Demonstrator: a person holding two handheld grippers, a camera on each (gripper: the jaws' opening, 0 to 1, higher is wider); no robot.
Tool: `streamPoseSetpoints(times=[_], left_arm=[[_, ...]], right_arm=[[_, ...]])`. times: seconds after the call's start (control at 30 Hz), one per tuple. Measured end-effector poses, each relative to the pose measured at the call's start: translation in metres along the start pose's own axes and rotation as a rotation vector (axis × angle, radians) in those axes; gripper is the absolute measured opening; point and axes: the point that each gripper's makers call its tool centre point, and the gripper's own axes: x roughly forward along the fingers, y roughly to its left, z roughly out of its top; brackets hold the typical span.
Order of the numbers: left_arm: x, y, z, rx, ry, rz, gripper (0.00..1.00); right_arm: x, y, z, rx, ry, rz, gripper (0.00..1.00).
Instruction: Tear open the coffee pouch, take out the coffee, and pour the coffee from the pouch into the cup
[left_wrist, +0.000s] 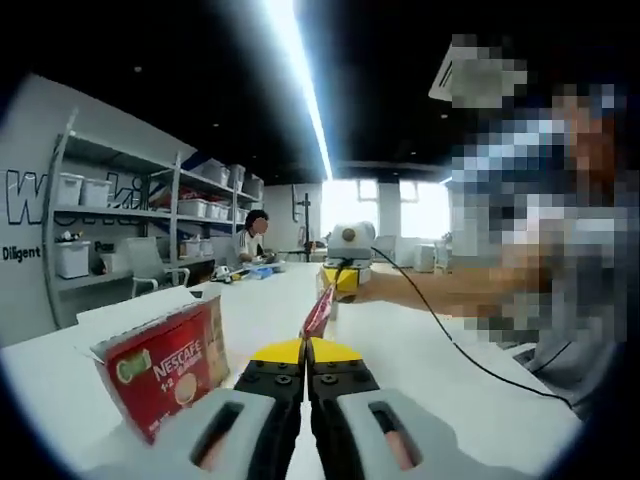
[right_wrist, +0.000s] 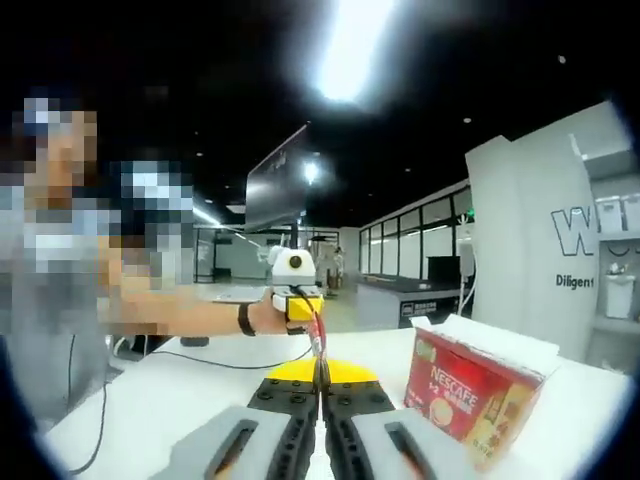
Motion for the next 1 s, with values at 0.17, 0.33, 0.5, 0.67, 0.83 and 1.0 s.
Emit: streamPoseSetpoints(times=[0.17,0.33,0.5,0.67,0.83,1.0], left_arm=[[-0.004,-0.027,0.000,0.014,0.007,0.005,0.03],[-0.009,-0.048,0.006,0.015,-0.005,0.013,0.03],[-0.014,-0.062,0.015,0.012,-0.006,0.021,0.03],[-0.021,-0.081,0.019,-0.002,-0.010,0.032,0.03],[-0.029,-0.106,0.019,-0.012,-0.011,0.038,0.03],[-0.037,-0.134,0.017,-0.019,-0.018,0.038,0.03]], right_arm=[[-0.003,0.022,0.003,-0.010,0.010,0.006,0.01],[-0.006,0.047,0.010,-0.024,0.009,0.011,0.01],[-0.009,0.068,0.021,-0.031,0.009,0.014,0.01],[-0.008,0.089,0.025,-0.016,0.004,0.022,0.01],[-0.011,0.116,0.026,-0.020,-0.005,0.028,0.01],[-0.012,0.145,0.028,-0.037,-0.015,0.018,0.01]])
